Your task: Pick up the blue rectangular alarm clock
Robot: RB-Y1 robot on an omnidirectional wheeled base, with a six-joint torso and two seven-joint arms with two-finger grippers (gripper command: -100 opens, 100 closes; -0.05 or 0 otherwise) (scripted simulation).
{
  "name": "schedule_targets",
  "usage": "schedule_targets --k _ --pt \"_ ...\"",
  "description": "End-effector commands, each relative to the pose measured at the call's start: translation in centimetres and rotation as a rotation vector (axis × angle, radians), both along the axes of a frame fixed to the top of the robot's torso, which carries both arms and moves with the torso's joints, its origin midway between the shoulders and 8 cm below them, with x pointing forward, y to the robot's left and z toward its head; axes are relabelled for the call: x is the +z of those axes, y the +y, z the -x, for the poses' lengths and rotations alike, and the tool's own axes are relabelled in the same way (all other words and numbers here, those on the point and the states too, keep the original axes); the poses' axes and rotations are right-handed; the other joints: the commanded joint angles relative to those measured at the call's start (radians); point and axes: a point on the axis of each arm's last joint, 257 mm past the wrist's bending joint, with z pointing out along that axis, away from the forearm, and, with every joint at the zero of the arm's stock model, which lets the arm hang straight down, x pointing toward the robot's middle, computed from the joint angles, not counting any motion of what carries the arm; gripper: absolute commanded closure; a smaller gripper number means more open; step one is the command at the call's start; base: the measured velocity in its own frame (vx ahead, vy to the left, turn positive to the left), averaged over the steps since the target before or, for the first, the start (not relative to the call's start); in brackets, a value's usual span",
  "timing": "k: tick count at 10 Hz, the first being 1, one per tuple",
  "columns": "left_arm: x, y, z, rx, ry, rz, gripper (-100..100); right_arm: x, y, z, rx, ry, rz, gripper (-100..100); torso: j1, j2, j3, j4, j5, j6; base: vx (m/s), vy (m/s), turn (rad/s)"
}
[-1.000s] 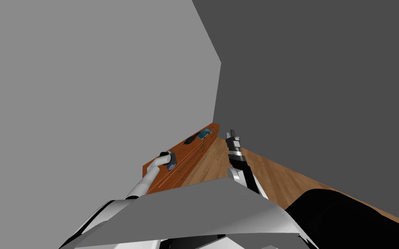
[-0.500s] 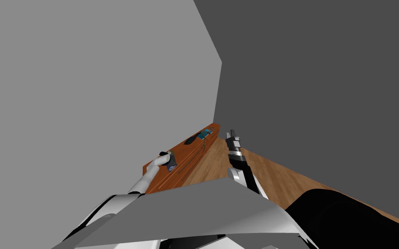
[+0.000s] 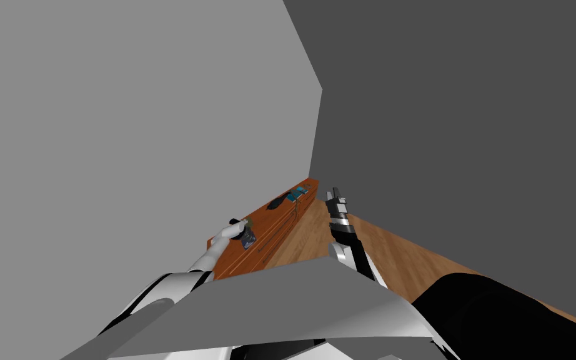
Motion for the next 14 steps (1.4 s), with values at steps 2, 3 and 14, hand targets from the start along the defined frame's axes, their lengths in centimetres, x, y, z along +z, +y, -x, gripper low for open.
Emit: schedule_targets --k 2,3,14 --pt "-0.4 0.2 1.0 0.034 0.061 0.026 -100 0.0 0.0 0.0 0.000 0.000 0.000 0 0.000 0.000 0.000 0.000 0.000 0.000 0.015 0.014 0.020" --pt "-0.5 0.4 1.6 0.053 0.092 0.039 -100 0.0 0.0 0.0 0.000 0.000 0.000 0 0.000 0.000 0.000 0.000 0.000 0.000 0.023 0.020 0.047" --pt "-2.4 0.1 3.8 0.095 0.153 0.067 100 0.0 0.0 0.0 0.000 0.000 0.000 0 -0.001 0.001 0.000 0.000 0.000 0.000 0.021 0.009 0.011"
